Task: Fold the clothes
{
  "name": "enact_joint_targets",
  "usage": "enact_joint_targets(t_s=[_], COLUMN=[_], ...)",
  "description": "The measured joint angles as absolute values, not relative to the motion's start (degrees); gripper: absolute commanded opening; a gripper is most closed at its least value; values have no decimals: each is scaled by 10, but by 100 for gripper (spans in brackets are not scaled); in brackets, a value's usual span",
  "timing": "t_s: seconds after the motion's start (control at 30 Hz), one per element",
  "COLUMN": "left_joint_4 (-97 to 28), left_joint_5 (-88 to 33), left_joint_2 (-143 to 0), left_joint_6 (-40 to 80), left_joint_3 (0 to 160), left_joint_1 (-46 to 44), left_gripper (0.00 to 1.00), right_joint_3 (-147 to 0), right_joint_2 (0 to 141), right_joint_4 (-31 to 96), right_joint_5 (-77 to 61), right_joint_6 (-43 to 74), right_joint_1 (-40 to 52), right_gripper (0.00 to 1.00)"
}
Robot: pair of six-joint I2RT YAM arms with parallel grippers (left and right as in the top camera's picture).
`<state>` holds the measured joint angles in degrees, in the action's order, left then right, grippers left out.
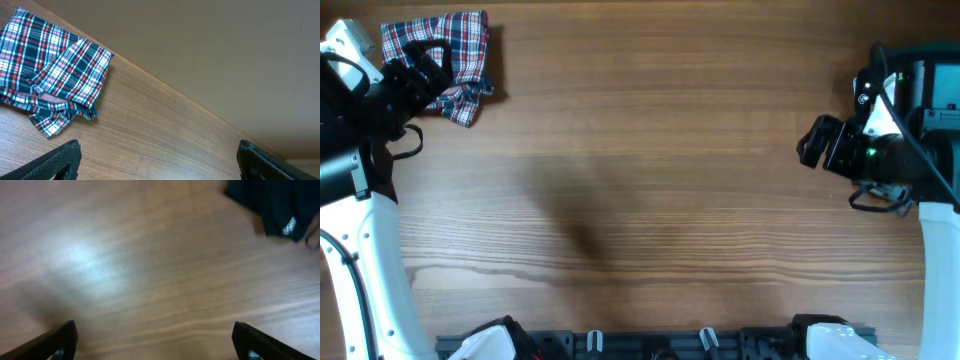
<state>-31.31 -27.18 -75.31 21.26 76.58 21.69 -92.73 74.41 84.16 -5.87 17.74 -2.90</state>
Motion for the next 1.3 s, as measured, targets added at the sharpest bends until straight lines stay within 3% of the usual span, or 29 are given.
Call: enact_joint_targets(t_s=[0.2, 0.53, 0.73, 0.93, 1.1, 1.3], left_joint_4=[-313, -314, -313, -313, -313, -313], left_joint_5=[-272, -272, -272, -272, -272, -272], left_joint_2=[-753, -753, -753, -753, -753, -753], left_joint_6=[213, 212, 212, 211, 211, 211], left_joint_3=[766, 766, 766, 766, 766, 766], left_joint_1=[217, 217, 217, 217, 217, 217], left_gripper=[100, 100, 100, 100, 100, 100], right_joint_3=[-877, -475, -226, -86, -15, -4], right_joint_2=[711, 363, 176, 72, 27, 11], right_joint_4=[666, 249, 95, -60, -135, -83], right_joint_5=[-103, -202, -210, -210, -210, -132], right_joint_6=[96, -29, -30, -9, -2, 59], right_joint_1=[-29, -29, -29, -29, -29, -29], right_gripper=[100, 100, 100, 100, 100, 100])
